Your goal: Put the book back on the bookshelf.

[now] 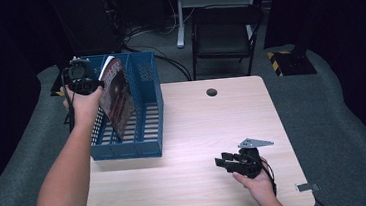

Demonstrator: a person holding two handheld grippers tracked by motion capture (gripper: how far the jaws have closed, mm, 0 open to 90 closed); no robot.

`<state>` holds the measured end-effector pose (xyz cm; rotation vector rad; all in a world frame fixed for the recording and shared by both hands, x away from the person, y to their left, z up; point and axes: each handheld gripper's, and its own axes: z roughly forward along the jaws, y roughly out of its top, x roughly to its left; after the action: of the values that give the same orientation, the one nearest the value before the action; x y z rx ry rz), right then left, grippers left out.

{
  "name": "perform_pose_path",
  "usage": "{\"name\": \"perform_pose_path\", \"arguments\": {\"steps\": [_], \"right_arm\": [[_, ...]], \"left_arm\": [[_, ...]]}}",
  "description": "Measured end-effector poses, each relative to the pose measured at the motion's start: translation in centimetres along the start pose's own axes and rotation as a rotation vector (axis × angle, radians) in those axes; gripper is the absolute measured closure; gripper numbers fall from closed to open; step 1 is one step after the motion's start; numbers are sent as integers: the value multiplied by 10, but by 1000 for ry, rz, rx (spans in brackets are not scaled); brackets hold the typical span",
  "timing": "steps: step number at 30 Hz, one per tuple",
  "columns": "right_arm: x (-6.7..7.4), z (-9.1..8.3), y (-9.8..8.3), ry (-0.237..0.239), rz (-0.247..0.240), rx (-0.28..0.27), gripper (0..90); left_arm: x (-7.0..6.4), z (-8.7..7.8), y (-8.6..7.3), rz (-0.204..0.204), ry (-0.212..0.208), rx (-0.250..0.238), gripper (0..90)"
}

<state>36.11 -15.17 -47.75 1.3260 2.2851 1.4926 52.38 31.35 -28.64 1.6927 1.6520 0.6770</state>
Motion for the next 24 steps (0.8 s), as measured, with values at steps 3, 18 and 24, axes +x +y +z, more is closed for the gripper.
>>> {"name": "perform_pose_path", "arguments": {"steps": [3, 18, 24], "right_arm": [[0, 0, 0, 0, 1, 1, 565], [1, 2, 0, 4, -1, 9, 565], [1, 2, 0, 4, -4, 6, 565]], "left_arm": [[0, 1, 0, -2, 0, 2, 844], [-1, 2, -1, -1, -5, -3, 840], [-1, 4, -1, -6, -23, 7, 810]]}}
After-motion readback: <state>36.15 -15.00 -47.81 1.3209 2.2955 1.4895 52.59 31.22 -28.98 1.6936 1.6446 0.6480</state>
